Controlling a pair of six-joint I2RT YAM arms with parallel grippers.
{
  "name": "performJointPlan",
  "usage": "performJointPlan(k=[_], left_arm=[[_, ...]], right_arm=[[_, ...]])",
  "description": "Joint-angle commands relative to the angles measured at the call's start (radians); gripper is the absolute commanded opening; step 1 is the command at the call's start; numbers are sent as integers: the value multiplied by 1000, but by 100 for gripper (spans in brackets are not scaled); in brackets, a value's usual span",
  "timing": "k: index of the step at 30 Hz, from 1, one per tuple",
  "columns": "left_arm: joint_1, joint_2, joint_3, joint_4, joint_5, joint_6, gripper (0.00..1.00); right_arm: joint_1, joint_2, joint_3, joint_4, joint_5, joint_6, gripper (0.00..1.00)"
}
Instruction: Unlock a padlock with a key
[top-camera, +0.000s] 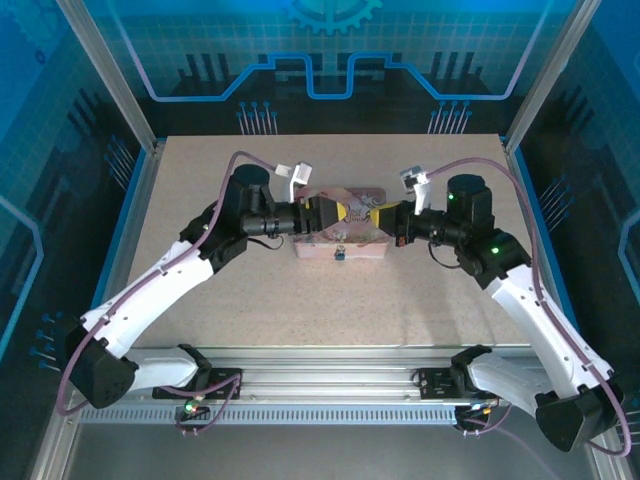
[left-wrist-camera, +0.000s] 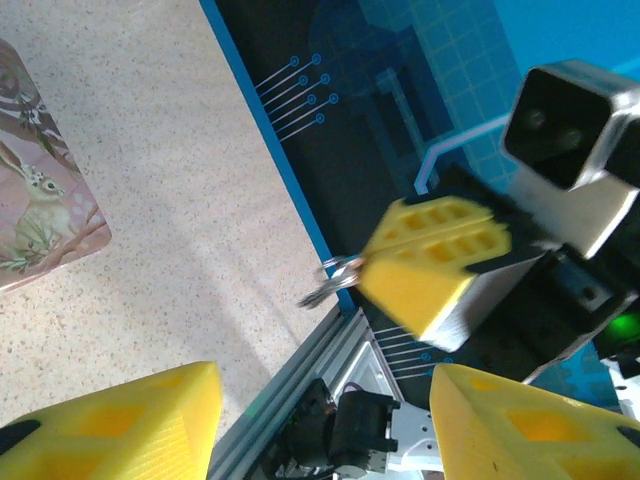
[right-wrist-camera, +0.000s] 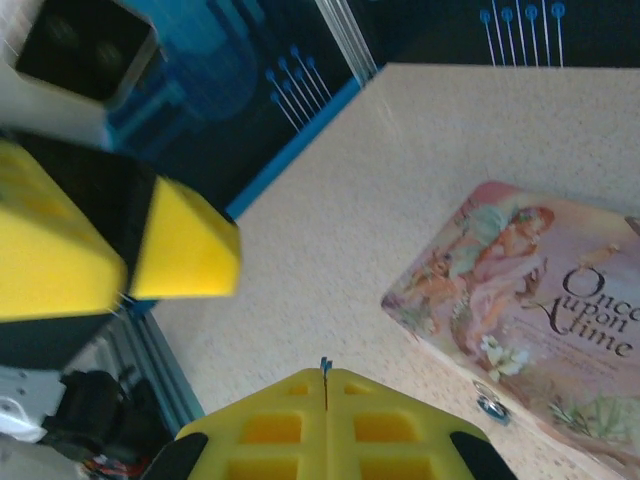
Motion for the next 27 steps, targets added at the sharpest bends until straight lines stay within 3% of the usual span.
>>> performJointPlan(k=[1,7,14,19,27], left_arm=[[4,-29,-92,233,50,-68,58],[-14,-21,-177,472,71,-132,52],[-26,-1,-207,657,115,-179,46],[-44,22,-183,651,140,-173,37],[-61,40,-156,631,143,-155,35]], right_arm=[[-35,-47,-27,144,-97,145,0],[-39,-104,-112,329,-116,333,0],[-39,-128,-164,397,-116,402,0],[-39,-129,-174,414,-115,418,0],[-39,-122,-174,457,-131,454,0]])
